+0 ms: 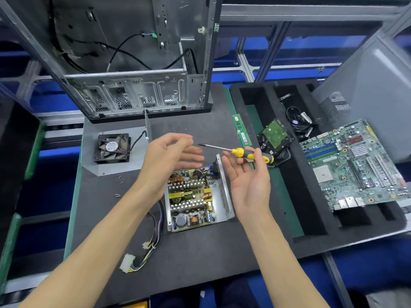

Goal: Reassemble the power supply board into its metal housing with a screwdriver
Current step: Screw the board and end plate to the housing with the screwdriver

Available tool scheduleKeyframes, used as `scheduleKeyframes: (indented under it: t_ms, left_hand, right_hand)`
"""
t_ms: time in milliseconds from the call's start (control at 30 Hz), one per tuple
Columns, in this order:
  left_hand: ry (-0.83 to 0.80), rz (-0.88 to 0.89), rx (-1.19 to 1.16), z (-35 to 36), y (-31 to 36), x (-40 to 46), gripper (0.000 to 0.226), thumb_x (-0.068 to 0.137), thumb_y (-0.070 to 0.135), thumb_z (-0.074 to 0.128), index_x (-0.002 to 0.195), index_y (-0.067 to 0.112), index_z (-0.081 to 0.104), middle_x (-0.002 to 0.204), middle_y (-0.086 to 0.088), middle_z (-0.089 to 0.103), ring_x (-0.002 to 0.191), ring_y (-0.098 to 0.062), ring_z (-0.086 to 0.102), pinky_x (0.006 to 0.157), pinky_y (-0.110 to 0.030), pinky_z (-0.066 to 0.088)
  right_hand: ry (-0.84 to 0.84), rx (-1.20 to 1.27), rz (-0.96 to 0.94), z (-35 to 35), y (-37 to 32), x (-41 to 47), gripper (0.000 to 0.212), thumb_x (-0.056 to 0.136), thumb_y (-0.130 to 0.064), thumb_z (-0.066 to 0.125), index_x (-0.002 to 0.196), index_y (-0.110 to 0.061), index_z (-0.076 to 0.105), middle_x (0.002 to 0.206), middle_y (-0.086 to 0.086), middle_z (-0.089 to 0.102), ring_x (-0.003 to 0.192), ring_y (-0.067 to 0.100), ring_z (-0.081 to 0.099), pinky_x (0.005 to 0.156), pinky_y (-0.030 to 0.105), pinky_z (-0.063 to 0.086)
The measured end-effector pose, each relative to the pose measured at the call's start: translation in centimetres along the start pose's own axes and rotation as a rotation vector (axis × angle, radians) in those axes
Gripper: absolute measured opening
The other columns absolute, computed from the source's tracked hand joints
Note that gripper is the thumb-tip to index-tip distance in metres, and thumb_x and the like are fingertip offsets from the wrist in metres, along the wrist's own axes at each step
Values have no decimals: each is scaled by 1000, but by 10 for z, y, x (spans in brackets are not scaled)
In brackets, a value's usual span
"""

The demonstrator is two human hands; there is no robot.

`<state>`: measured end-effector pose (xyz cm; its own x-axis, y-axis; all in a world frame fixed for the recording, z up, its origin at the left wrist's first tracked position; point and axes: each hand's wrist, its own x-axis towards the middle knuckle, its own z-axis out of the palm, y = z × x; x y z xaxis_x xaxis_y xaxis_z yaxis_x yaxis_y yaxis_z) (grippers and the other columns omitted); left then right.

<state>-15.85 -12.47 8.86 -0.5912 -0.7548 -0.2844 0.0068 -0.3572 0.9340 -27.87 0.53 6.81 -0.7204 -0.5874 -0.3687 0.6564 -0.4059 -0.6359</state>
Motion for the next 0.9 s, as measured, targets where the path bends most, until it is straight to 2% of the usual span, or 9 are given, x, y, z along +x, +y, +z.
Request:
scheduleKeyframes:
  t_ms: [67, 133, 200, 333, 433, 567, 700, 833, 900]
  left_hand:
    - [6, 12, 166, -2, -4, 7, 15, 91, 23, 68, 102, 13, 70, 88, -8, 77, 84, -28, 76, 68, -34, 62]
    - [-18, 105, 516, -4, -14, 18, 8, 89, 28, 73, 96, 22, 71, 88, 4, 75, 85, -15, 72, 73, -26, 58]
    - [-111, 175, 847, 0, -25, 30, 14, 86, 35, 76, 95, 29, 68, 93, 11, 69, 88, -6, 66, 77, -21, 51]
    - [-331, 81, 1177, 13, -48, 51, 41, 80, 41, 80, 114, 30, 61, 103, 12, 62, 99, -13, 60, 90, -34, 51]
    - [-366, 46, 1211, 20, -60, 60, 51, 76, 37, 84, 120, 26, 60, 97, 9, 60, 96, -18, 60, 82, -33, 49]
    - [-356, 90, 1194, 21, -61, 64, 43, 76, 33, 83, 112, 24, 64, 81, 11, 59, 86, -19, 60, 74, -33, 49]
    - [-315, 84, 1054, 19, -53, 64, 32, 78, 21, 79, 105, 20, 61, 87, 9, 61, 81, -14, 60, 76, -29, 51]
    - [-344, 43, 893, 16, -45, 62, 26, 79, 14, 77, 102, 16, 65, 76, 4, 66, 67, -7, 59, 65, -24, 49]
    - [-345, 84, 911, 13, -44, 62, 17, 80, 14, 77, 95, 20, 71, 85, 5, 71, 76, -6, 65, 71, -21, 50]
  right_hand:
    - [7, -17, -40, -4, -5, 2, 26, 108, -30, 51, 103, -7, 61, 73, 6, 59, 93, 33, 75, 78, 37, 62]
    - [3, -69, -95, -9, -11, 3, 26, 109, -30, 49, 101, -8, 61, 70, 4, 56, 89, 32, 74, 76, 37, 62]
    - [-4, -158, -160, -13, -18, 4, 25, 107, -30, 51, 98, -10, 62, 70, 4, 51, 84, 31, 73, 74, 38, 62]
    - [11, -347, -282, -17, -27, 2, 19, 98, -29, 56, 89, -17, 68, 71, 4, 48, 73, 22, 59, 65, 41, 62]
    - [8, -468, -338, -19, -29, -1, 26, 99, -28, 54, 82, -26, 73, 66, -4, 50, 68, 18, 55, 62, 42, 62]
    - [-18, -552, -390, -23, -29, -4, 21, 101, -27, 51, 94, -15, 66, 67, -5, 52, 67, 13, 60, 60, 41, 63]
    - [-48, -602, -412, -24, -28, -6, 19, 100, -27, 51, 98, -12, 63, 69, 2, 51, 74, 23, 65, 59, 37, 62]
    - [-111, -640, -443, -23, -27, -10, 24, 98, -33, 56, 100, -10, 61, 68, -7, 56, 70, 14, 65, 59, 36, 63]
    - [-136, -652, -455, -22, -27, -11, 29, 95, -38, 56, 101, -10, 61, 72, -4, 57, 69, 11, 63, 60, 36, 63]
